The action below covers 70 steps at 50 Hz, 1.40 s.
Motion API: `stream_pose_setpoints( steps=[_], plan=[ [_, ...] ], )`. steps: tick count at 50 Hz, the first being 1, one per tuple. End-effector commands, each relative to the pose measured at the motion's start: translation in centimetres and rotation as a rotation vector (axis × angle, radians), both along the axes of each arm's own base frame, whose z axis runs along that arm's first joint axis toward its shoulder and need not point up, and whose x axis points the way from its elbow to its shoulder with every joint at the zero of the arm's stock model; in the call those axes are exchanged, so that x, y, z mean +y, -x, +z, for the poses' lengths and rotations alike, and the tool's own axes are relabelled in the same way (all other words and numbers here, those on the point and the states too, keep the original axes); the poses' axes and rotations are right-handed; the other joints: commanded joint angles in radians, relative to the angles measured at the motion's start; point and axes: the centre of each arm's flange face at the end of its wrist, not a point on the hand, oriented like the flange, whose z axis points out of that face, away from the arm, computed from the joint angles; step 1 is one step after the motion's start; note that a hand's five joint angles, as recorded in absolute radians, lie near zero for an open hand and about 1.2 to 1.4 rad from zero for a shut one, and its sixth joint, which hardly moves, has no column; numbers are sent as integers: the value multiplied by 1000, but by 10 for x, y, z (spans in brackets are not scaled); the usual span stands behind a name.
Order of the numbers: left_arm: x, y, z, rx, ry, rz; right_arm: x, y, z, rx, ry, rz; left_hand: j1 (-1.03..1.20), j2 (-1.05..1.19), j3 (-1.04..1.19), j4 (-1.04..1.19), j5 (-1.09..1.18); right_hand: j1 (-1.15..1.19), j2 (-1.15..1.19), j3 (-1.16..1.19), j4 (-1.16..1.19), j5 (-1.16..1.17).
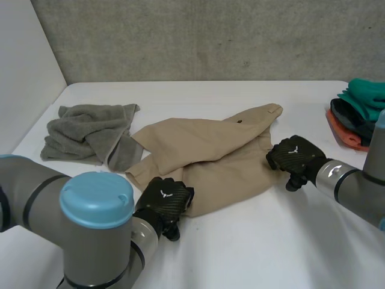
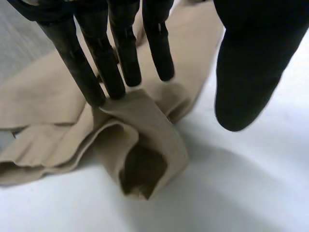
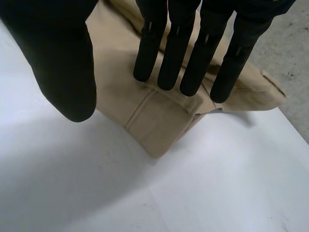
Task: Fold the laundry.
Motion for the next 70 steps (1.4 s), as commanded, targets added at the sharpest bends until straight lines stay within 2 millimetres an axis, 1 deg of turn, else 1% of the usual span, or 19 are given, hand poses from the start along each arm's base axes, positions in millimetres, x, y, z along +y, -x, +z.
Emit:
stream_pose_setpoints(
  steps=[1, 15, 22, 24, 27, 31, 35, 39, 43, 44, 47, 48, 51, 52, 56, 59, 62, 68, 70],
  plan=[
    [-25, -3, 1, 15, 16, 57, -11, -4, -18, -20, 36, 13, -39, -48, -54, -43, -44, -116, -120, -107, -110, -105],
    [-58, -12, -17, -139, 107, 94, -30, -12, -32, -35, 109, 22, -130, -139, -145, -134, -135, -128, -132, -119, -122, -117],
    [-71, -18, -28, -191, 124, 105, -41, -14, -36, -38, 133, 23, -98, -107, -113, -102, -103, 34, 29, 42, 39, 45],
    [-71, -17, -29, -191, 121, 100, -44, -15, -38, -39, 135, 23, -7, -16, -22, -12, -13, 98, 93, 107, 104, 109],
    [-71, -16, -29, -186, 124, 97, -46, -16, -40, -40, 140, 25, 365, 356, 350, 361, 360, 221, 216, 230, 227, 232],
    [-72, -13, -26, -171, 144, 95, -53, -17, -40, -44, 162, 19, 812, 802, 797, 807, 806, 690, 685, 699, 696, 701],
    [-72, -8, -8, -125, 193, 101, -56, -16, -31, -45, 195, 2, 815, 806, 800, 811, 810, 691, 686, 699, 696, 702],
    [-69, -5, 41, -33, 295, 107, -53, -13, -10, -65, 205, -23, 815, 806, 800, 811, 810, 691, 686, 699, 696, 702],
    [-64, -4, 82, 50, 374, 113, -43, -9, 32, -110, 206, -47, 815, 806, 800, 811, 810, 691, 686, 699, 696, 702],
    [-62, -5, 99, 81, 401, 118, -38, -6, 53, -120, 208, -56, 815, 806, 800, 811, 810, 691, 686, 699, 696, 702],
    [-55, -12, 127, 121, 432, 125, -29, -3, 85, -133, 234, -59, 815, 806, 800, 811, 810, 691, 686, 699, 696, 702],
    [-50, -16, 145, 146, 451, 131, -22, 0, 116, -142, 285, -63, 815, 806, 800, 811, 810, 691, 686, 699, 696, 702],
    [-45, -19, 171, 188, 479, 138, -8, 9, 163, -155, 365, -77, 815, 806, 800, 811, 810, 691, 686, 699, 696, 702],
    [-42, -21, 186, 216, 497, 142, 2, 14, 190, -164, 416, -87, 815, 806, 800, 811, 810, 691, 686, 699, 696, 702],
    [-43, -25, 215, 278, 539, 158, 20, 22, 232, -179, 497, -99, 815, 806, 800, 811, 810, 691, 686, 699, 696, 702],
    [-45, -23, 217, 285, 537, 156, 13, 22, 224, -172, 463, -104, 815, 806, 800, 811, 810, 691, 686, 699, 696, 702],
    [-52, -15, 200, 253, 502, 142, 1, 16, 202, -162, 392, -98, 815, 806, 800, 811, 810, 691, 686, 699, 696, 702],
    [-100, 4, 131, 133, 383, 162, -25, 2, 141, -96, 234, -158, 815, 806, 800, 811, 810, 691, 686, 699, 696, 702],
    [-114, 6, 120, 121, 378, 176, -32, -1, 127, -82, 214, -170, 815, 806, 800, 811, 810, 691, 686, 699, 696, 702]
  ],
)
